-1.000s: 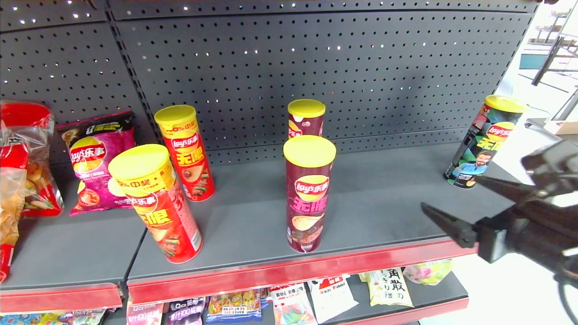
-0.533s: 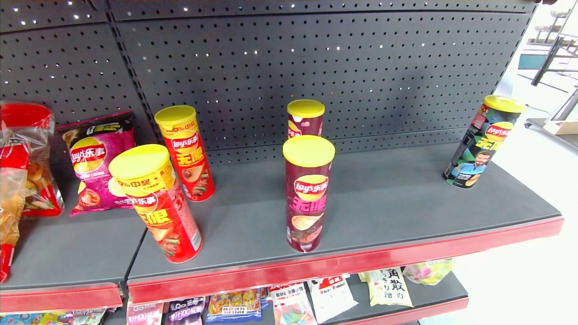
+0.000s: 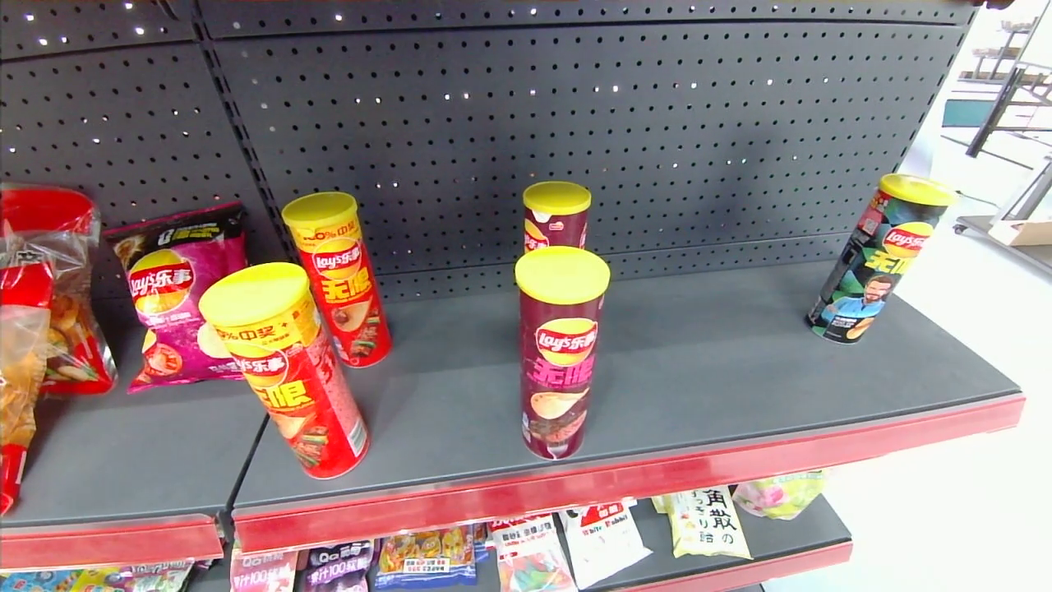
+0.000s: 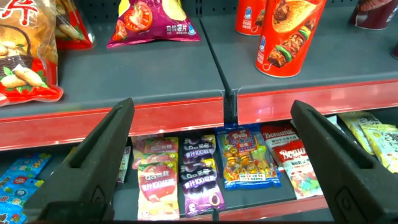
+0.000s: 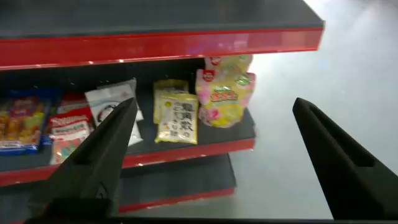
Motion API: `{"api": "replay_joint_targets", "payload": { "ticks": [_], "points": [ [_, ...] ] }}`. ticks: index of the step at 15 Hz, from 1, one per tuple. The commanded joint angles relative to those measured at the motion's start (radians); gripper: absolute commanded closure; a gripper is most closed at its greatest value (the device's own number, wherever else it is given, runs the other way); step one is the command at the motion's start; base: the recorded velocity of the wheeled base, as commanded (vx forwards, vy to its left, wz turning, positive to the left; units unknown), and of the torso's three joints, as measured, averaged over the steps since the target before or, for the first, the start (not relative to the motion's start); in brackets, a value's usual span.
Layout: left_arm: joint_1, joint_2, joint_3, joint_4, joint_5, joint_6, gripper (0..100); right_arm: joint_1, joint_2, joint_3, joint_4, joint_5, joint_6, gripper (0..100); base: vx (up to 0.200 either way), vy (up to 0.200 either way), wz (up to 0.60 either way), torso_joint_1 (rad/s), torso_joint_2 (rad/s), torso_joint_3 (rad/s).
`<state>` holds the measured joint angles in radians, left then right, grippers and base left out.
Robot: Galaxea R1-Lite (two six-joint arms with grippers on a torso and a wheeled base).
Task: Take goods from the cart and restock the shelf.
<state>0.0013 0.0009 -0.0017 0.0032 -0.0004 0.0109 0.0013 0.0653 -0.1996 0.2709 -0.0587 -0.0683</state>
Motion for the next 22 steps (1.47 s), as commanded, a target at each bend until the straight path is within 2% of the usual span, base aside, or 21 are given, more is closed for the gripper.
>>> {"api": "replay_joint_targets", "payload": {
  "ticks": [1,5,7,10,12,14,16,19,20,21,22],
  "points": [
    [0.0,-0.001,0.0,0.0,-0.001,0.001,0,0.0,-0.065,0.065,-0.032,0.008,0.008,0,0.0,0.0,0.0,0.0,0.0,0.0],
    [0.0,-0.001,0.0,0.0,0.0,0.001,0,0.009,-0.015,0.08,-0.067,0.048,0.027,0,0.0,0.0,0.0,0.0,0.0,0.0],
    [0.0,-0.001,0.0,0.0,0.0,0.003,0,0.002,-0.065,0.085,-0.081,0.091,-0.034,0,0.0,0.0,0.0,0.0,0.0,0.0],
    [0.0,-0.001,0.0,0.0,0.0,0.003,0,0.0,-0.065,0.098,-0.108,0.039,0.031,0,0.0,0.0,0.0,0.0,0.0,0.0],
    [0.0,-0.001,0.0,0.0,0.0,0.003,0,0.0,-0.065,0.111,-0.13,0.048,0.012,0,0.0,0.0,0.0,0.0,0.0,0.0],
    [0.0,-0.001,0.0,0.0,0.0,0.003,0,0.0,-0.065,0.124,-0.153,0.048,0.067,0,0.0,0.0,0.0,0.0,0.0,0.0],
    [0.0,-0.001,0.0,0.0,0.0,0.003,0,0.0,-0.065,0.155,-0.228,0.054,0.054,0,0.0,0.0,0.0,0.0,0.0,0.0],
    [0.0,-0.001,0.0,0.0,0.0,0.003,0,0.0,-0.065,0.163,-0.243,0.071,0.051,0,0.0,0.0,0.0,0.0,0.0,0.0],
    [0.0,-0.001,0.0,0.0,0.0,0.003,0,-0.001,-0.065,0.164,-0.242,0.016,0.081,0,0.0,0.0,0.0,0.0,0.0,0.0],
    [0.0,-0.001,0.0,0.0,0.0,0.003,0,0.0,-0.065,0.163,-0.243,0.014,0.116,0,0.0,0.0,0.0,0.0,0.0,0.0],
    [0.0,-0.001,0.0,0.0,0.0,0.003,0,0.0,-0.065,0.164,-0.246,0.05,0.079,0,0.0,0.0,0.0,0.0,0.0,0.0]
  ]
}}
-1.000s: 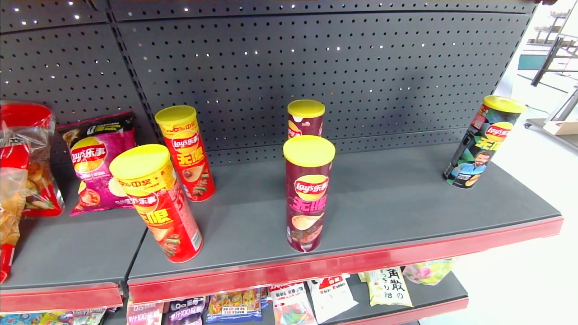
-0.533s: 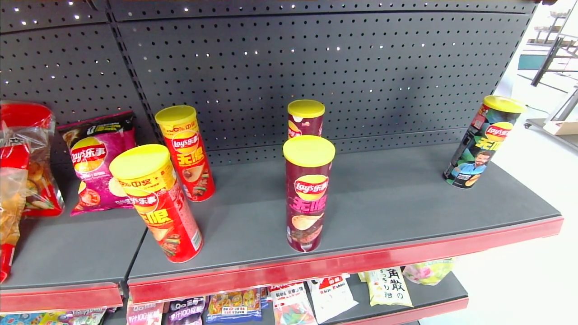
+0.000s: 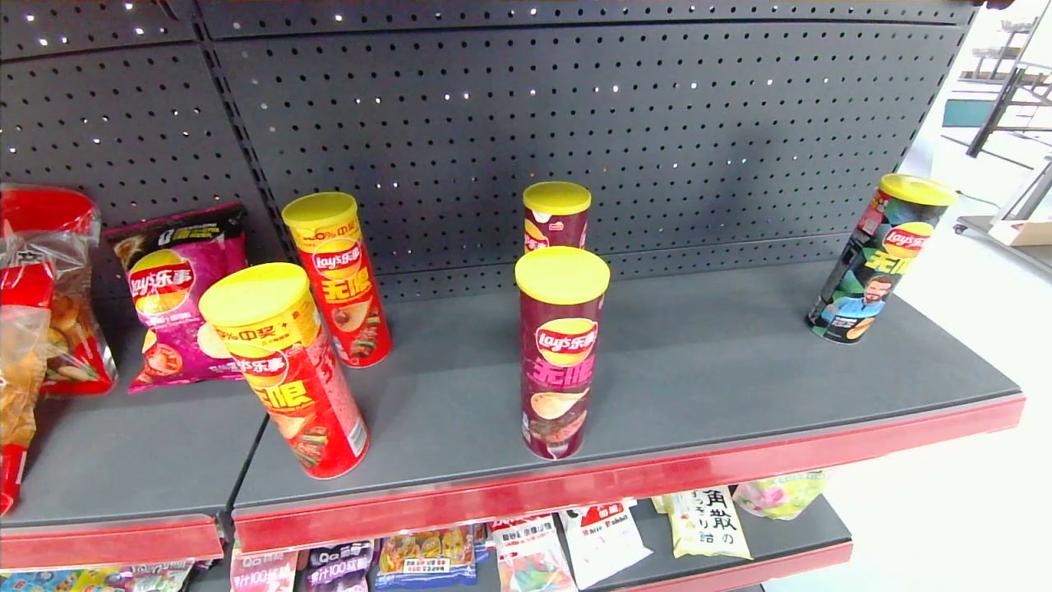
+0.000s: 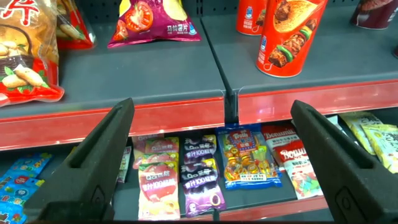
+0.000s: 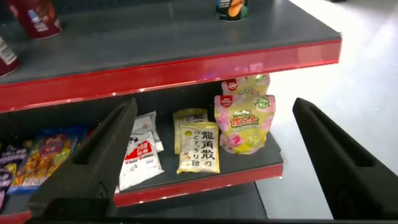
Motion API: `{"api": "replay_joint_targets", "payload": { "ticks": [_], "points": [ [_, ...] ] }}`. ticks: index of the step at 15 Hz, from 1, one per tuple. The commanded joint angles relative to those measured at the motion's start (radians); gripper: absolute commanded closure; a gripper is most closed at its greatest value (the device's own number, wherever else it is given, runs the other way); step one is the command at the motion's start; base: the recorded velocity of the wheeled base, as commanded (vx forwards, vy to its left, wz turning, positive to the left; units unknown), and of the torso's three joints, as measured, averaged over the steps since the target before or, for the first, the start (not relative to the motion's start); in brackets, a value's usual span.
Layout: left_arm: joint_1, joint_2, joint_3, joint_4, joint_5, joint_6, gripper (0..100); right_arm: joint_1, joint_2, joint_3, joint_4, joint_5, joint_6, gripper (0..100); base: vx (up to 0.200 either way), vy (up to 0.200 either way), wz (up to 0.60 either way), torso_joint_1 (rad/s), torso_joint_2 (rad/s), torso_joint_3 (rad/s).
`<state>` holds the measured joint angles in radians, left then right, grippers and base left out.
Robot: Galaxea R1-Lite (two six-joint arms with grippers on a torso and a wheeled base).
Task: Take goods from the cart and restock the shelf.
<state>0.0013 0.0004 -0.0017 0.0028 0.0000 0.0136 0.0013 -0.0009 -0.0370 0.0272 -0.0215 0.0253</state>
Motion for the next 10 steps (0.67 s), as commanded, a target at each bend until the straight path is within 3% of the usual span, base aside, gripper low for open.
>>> {"api": "replay_joint_targets", "payload": {
  "ticks": [1,6,8,10],
  "points": [
    [0.0,0.0,0.0,0.0,0.0,0.0,0,0.0,0.001,0.002,-0.003,0.028,-0.041,0,-0.2,0.0,0.0,0.002,0.0,-0.007],
    [0.0,0.0,0.0,0.0,0.0,0.0,0,0.0,0.001,0.002,-0.004,0.025,-0.044,0,-0.2,0.0,0.0,0.002,0.0,0.001],
    [0.0,0.0,0.002,0.0,0.0,0.0,0,0.0,0.001,0.002,-0.003,0.023,-0.045,0,0.0,0.0,0.0,0.0,0.0,0.0],
    [0.0,0.0,0.002,0.0,0.0,0.0,0,0.0,0.001,0.002,-0.003,0.021,-0.044,0,0.0,0.0,0.6,-0.012,0.0,0.005]
  ]
}}
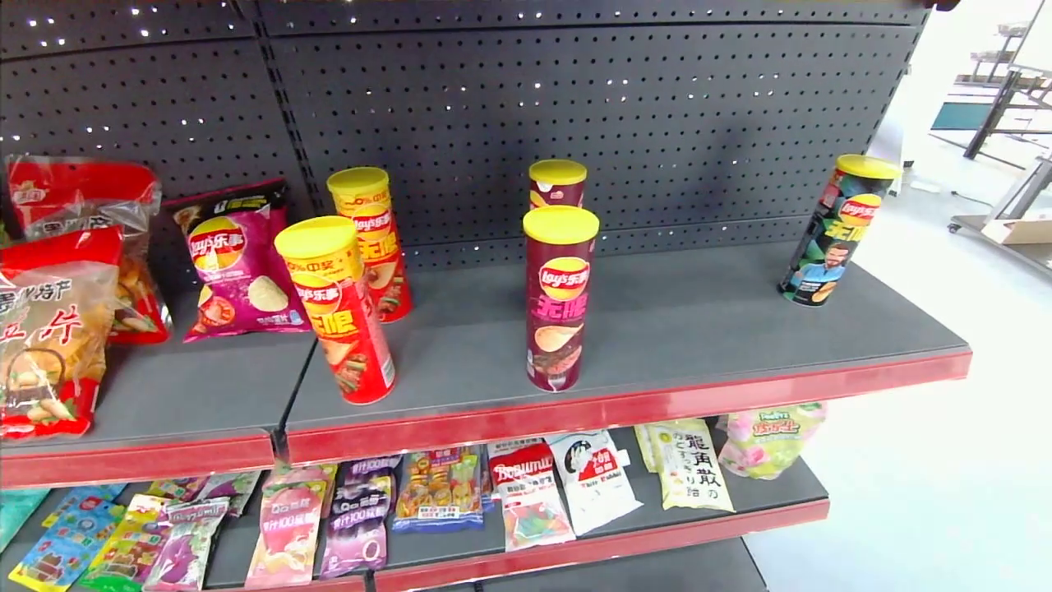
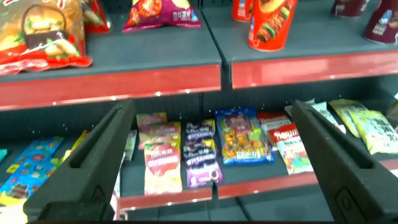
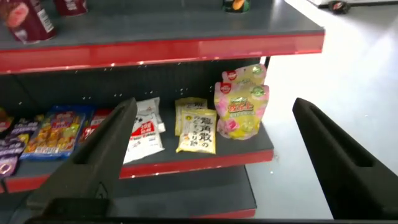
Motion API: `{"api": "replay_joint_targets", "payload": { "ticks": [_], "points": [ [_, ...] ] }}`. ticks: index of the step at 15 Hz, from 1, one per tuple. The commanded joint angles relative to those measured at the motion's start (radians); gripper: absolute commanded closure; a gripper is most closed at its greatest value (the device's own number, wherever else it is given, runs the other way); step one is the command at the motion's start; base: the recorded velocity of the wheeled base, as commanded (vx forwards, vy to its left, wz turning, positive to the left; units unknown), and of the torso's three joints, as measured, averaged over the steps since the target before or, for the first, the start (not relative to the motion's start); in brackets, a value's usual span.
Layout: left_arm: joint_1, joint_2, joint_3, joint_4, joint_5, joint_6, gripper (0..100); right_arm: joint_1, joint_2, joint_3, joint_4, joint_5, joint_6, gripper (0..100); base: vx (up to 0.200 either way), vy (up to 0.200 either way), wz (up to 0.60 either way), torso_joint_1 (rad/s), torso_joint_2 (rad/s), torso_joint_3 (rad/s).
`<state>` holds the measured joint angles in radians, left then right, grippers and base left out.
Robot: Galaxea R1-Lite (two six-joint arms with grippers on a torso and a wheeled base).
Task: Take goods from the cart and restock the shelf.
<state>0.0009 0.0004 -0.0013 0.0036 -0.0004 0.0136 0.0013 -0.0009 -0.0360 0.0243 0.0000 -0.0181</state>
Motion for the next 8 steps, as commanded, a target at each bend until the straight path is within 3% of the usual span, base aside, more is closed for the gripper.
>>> {"api": "replay_joint_targets", "payload": {
  "ticks": [1,8],
  "points": [
    [0.001,0.0,0.0,-0.001,0.0,0.0,0,0.0,0.001,0.001,0.0,0.0,0.0,0,0.0,0.0,0.6,0.022,0.01,-0.002],
    [0.001,0.0,0.0,-0.001,0.0,0.0,0,0.0,0.001,0.001,-0.001,0.003,-0.005,0,0.0,0.0,0.6,0.004,0.0,0.0]
  ]
}}
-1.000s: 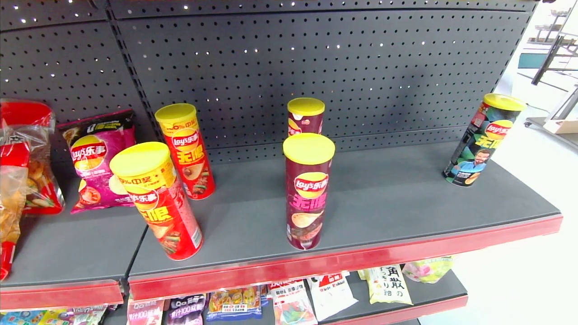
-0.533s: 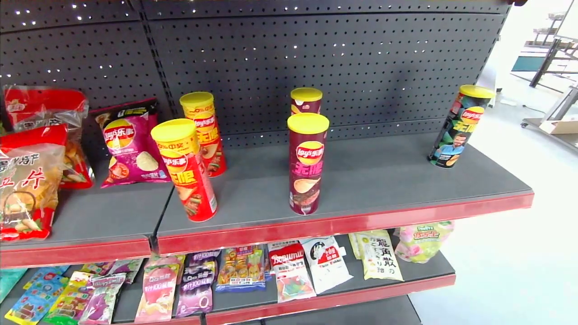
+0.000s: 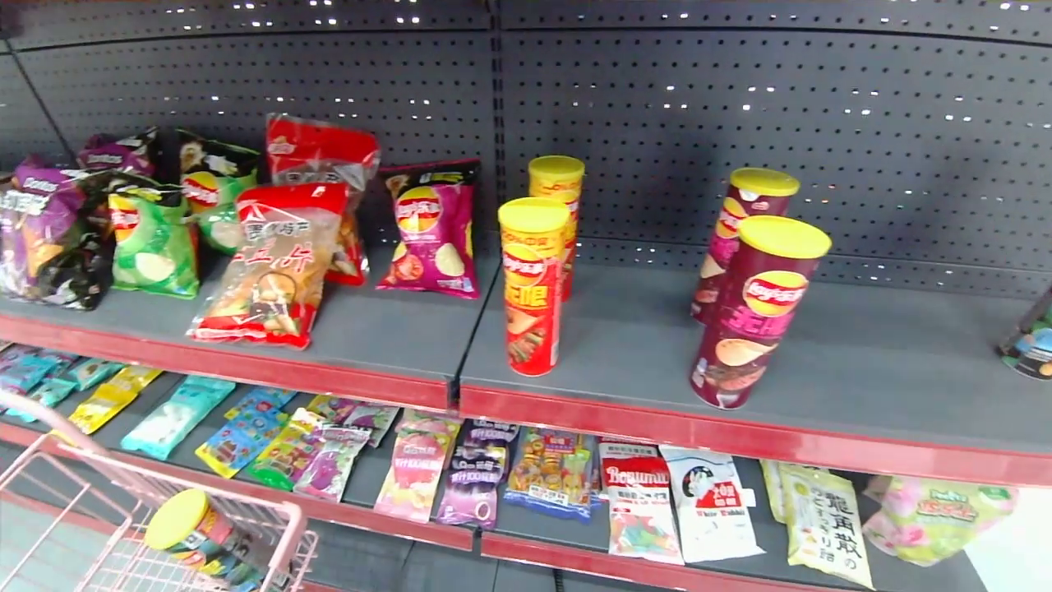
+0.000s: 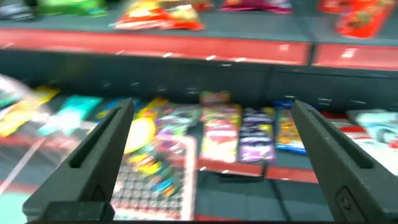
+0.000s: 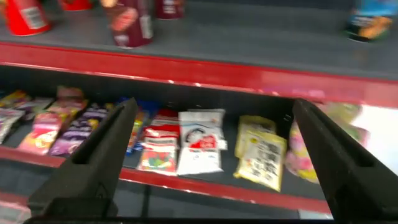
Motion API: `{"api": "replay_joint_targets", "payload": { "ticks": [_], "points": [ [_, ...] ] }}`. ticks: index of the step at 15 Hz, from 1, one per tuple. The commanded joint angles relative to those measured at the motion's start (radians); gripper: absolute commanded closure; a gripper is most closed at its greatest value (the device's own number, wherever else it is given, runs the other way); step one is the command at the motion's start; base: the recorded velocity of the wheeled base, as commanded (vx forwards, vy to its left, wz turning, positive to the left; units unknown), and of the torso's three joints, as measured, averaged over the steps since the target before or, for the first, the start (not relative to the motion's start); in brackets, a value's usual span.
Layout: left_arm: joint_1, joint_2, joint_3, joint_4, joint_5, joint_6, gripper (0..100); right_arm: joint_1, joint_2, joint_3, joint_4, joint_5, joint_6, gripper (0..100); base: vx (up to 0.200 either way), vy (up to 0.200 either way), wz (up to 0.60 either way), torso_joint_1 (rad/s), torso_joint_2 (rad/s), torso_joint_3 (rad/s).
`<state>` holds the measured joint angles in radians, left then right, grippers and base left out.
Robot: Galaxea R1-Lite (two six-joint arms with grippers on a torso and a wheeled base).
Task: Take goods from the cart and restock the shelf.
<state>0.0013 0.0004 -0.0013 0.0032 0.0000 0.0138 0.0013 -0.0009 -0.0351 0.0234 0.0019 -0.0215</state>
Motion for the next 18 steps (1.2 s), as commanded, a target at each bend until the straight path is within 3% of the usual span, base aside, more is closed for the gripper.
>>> {"api": "replay_joint_targets", "payload": {
  "ticks": [1,6,13,18],
  "points": [
    [0.0,0.0,0.0,0.0,0.0,0.0,0,0.0,0.001,0.0,0.0,0.001,-0.002,0,0.0,0.0,0.6,0.002,0.0,0.002],
    [0.0,0.0,0.0,0.0,0.0,0.0,0,0.0,0.001,0.0,0.001,0.001,-0.002,0,0.0,0.0,0.6,0.002,0.0,0.002],
    [0.0,0.0,0.0,0.0,0.0,0.0,0,0.0,0.001,0.0,0.0,0.0,0.002,0,0.0,0.0,0.0,-0.007,0.02,0.014],
    [0.0,0.0,0.0,0.0,0.0,-0.002,0,0.0,0.001,0.0,0.0,-0.002,0.002,0,0.0,0.0,0.0,-0.129,0.34,0.195]
  ]
}}
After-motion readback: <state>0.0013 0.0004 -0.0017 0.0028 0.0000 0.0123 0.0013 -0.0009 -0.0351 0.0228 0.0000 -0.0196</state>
